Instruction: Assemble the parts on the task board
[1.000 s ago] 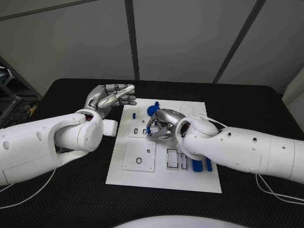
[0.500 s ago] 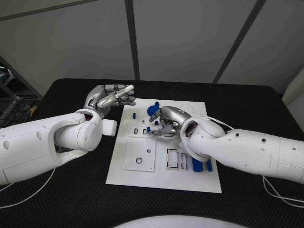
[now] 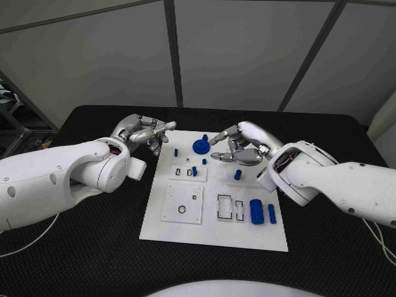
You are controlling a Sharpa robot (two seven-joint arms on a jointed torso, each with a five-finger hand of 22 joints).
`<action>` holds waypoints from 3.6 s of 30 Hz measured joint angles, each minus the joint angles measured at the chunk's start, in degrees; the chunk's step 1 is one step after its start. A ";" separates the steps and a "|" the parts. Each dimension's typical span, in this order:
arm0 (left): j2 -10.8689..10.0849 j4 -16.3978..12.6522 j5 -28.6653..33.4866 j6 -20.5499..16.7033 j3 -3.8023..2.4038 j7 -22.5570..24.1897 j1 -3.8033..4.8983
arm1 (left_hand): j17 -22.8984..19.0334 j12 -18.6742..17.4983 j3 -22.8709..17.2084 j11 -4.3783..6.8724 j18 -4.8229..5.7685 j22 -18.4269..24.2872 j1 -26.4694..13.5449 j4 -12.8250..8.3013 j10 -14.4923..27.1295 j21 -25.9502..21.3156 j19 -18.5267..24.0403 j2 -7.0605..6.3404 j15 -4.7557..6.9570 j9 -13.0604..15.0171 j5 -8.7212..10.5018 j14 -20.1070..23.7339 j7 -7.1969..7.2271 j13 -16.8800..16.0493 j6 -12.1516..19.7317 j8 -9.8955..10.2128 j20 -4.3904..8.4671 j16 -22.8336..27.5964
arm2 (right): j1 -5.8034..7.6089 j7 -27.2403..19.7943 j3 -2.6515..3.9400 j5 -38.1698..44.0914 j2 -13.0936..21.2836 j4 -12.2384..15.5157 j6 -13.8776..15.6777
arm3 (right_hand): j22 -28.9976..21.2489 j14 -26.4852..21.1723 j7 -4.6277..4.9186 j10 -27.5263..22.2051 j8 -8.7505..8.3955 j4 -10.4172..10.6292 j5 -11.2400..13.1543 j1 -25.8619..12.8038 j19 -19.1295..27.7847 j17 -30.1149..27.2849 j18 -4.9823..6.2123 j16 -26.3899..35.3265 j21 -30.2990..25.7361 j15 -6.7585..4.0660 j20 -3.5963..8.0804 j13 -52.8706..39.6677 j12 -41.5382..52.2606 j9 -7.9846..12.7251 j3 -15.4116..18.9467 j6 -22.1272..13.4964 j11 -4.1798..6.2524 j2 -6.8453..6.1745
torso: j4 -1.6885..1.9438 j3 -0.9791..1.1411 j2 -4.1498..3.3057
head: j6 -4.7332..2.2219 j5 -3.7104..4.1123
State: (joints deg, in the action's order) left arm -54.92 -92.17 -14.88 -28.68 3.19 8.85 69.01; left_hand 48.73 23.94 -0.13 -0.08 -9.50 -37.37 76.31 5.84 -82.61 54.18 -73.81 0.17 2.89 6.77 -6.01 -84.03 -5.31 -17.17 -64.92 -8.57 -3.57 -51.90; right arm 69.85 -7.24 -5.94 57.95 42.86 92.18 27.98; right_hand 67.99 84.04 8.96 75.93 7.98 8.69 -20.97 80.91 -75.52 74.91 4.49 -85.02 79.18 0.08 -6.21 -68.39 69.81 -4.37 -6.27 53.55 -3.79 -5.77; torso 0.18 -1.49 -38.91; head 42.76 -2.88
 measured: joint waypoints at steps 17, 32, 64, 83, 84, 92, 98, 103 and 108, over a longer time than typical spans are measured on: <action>7.60 6.55 -29.03 23.68 -0.10 -34.08 6.27 | 26.25 42.41 5.76 0.74 2.12 -34.35 -9.61 10.54 4.11 25.48 -8.09 0.54 0.91 13.03 0.53 -0.13 1.82 -44.22 5.42 -15.48 1.21 -32.76 | 4.60 -2.88 0.15 -16.29 5.05 -1.40 -0.04 | -4.40 -0.21 0.01 -2.15 0.00 -0.38 -0.78 0.00 2.54 -0.53 -0.02 2.48 -2.72 -0.20 0.29 4.22 -3.94 0.34 -0.38 0.00 0.11 0.00 | -0.65 0.75 1.66 | 1.26 -0.94; 15.28 11.24 -34.52 33.60 1.63 -44.00 7.57 | 26.24 41.58 9.55 0.49 2.10 -37.57 -8.61 10.52 7.02 29.60 -9.93 2.58 0.91 19.61 0.94 -0.13 1.20 -43.70 10.26 -20.79 0.80 -36.63 | 5.12 -2.57 0.15 -18.97 4.93 -2.83 -0.06 | -4.54 -0.21 0.01 -2.14 0.00 -0.44 -1.15 0.00 2.74 -0.61 0.87 2.72 -2.95 -0.20 0.49 4.43 -4.04 0.34 -0.44 0.00 0.10 0.00 | -0.73 0.80 1.76 | 1.40 -0.82; 20.71 15.95 -36.66 38.75 3.30 -47.24 8.27 | 26.23 42.35 10.72 0.68 2.10 -37.56 -8.21 10.27 6.83 29.81 -10.13 3.24 0.91 22.25 0.94 -0.13 1.76 -44.55 10.81 -22.35 1.00 -36.85 | 5.14 -1.69 0.15 -19.49 4.39 -3.35 0.09 | -5.11 0.00 0.01 -2.13 -0.01 -0.63 -1.84 0.00 2.73 -0.90 0.86 3.03 -3.48 -0.40 0.49 4.95 -4.66 0.39 -0.63 0.00 0.10 0.00 | -0.65 0.73 1.58 | 2.55 -0.99; 22.08 17.63 -36.76 41.12 3.63 -47.54 8.26 | 26.23 42.58 10.88 0.68 2.10 -37.55 -7.07 10.11 6.84 30.04 -10.12 3.76 0.91 23.49 0.94 -0.13 1.82 -44.96 11.29 -23.00 1.00 -37.08 | 5.15 -1.52 0.15 -19.58 4.14 -3.34 0.08 | -5.10 0.00 0.01 -2.13 -0.01 -0.46 -1.83 0.00 2.73 -0.90 0.85 3.03 -3.48 -0.39 0.49 4.94 -4.66 0.38 -0.80 0.00 0.10 0.00 | -0.65 0.74 1.65 | 2.89 -0.99; 22.18 17.75 -36.76 41.27 3.68 -47.56 8.26 | 26.23 42.58 10.88 0.68 2.10 -37.55 -7.07 10.11 6.84 30.04 -10.12 3.76 0.91 23.52 0.94 -0.13 1.82 -44.96 11.30 -23.05 1.00 -37.08 | 5.15 -1.51 0.15 -19.59 4.12 -3.34 0.08 | -5.10 0.00 0.01 -2.13 -0.01 -0.46 -1.83 0.00 2.73 -0.90 0.85 3.03 -3.48 -0.39 0.49 4.94 -4.66 0.38 -0.80 0.00 0.10 0.00 | -0.65 0.74 1.65 | 2.91 -0.99; 22.57 18.31 -36.78 42.03 4.17 -47.66 8.26 | 26.22 42.84 10.88 0.68 2.10 -37.55 -6.67 9.79 6.84 30.04 -10.12 3.80 0.91 23.81 0.94 -0.13 1.82 -45.09 11.29 -23.21 1.00 -37.08 | 5.15 -1.46 0.15 -19.64 4.08 -3.34 0.07 | -5.10 0.00 0.01 -2.13 -0.01 -0.46 -1.83 0.00 2.73 -0.89 0.85 3.03 -3.48 -0.39 0.49 4.94 -4.66 0.38 -0.80 0.00 0.10 0.00 | -0.65 0.74 1.63 | 3.07 -1.00; 22.87 18.46 -36.79 42.40 4.51 -47.73 8.24 | 26.22 42.84 10.88 0.67 2.10 -37.55 -6.62 9.79 6.84 30.26 -10.12 3.75 0.91 23.93 0.94 -0.13 1.83 -45.09 11.29 -23.21 1.00 -37.08 | 5.15 -1.41 0.15 -19.67 4.03 -3.35 0.07 | -5.10 0.00 0.01 -2.13 -0.01 -0.46 -1.83 0.00 2.73 -0.89 0.85 3.03 -3.48 -0.39 0.49 4.94 -4.66 0.38 -0.80 0.00 0.10 0.00 | -0.63 0.76 1.61 | 3.18 -1.01; 23.05 18.47 -36.79 42.52 4.62 -47.77 8.24 | 26.22 42.84 10.72 0.67 2.10 -37.55 -6.32 9.63 6.84 30.26 -10.12 4.06 0.91 24.18 0.94 -0.13 1.84 -45.17 11.31 -23.46 1.00 -37.08 | 5.15 -1.36 0.15 -19.69 3.97 -3.35 0.07 | -5.10 0.00 0.01 -2.13 -0.01 -0.46 -1.83 0.00 2.73 -0.89 0.85 3.03 -3.48 -0.39 0.49 4.94 -4.66 0.38 -0.80 0.00 0.10 0.00 | -0.62 0.77 1.61 | 3.26 -0.95; 23.14 18.41 -36.80 42.48 4.65 -47.77 8.24 | 26.22 42.92 10.59 0.88 2.10 -37.55 -5.76 9.19 6.63 30.26 -10.12 4.13 0.91 24.64 0.94 -0.13 1.82 -45.33 11.71 -23.70 1.00 -37.30 | 5.15 -1.32 0.15 -19.74 3.91 -3.40 0.06 | -5.10 0.00 0.01 -2.13 -0.01 -0.46 -1.83 0.00 2.73 -0.89 0.85 3.03 -3.48 -0.39 0.49 4.94 -4.66 0.38 -0.79 0.00 0.10 0.00 | -0.62 0.77 1.63 | 3.31 -0.91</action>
State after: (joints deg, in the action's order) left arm -31.78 -73.76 -51.68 13.80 7.84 -38.92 77.25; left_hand 74.95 66.86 10.45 0.80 -7.41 -74.92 70.55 15.03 -75.98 84.45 -83.93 4.31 3.80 31.41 -5.07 -84.16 -3.48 -62.50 -53.22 -32.27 -2.57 -89.20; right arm 74.99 -8.56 -5.79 38.21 46.77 88.78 28.04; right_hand 62.89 84.03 8.97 73.80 7.97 8.23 -22.80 80.91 -72.80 74.02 5.34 -81.98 75.70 -0.31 -5.72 -63.46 65.15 -3.99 -7.07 53.55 -3.68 -5.78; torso -0.43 -0.73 -37.29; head 46.07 -3.78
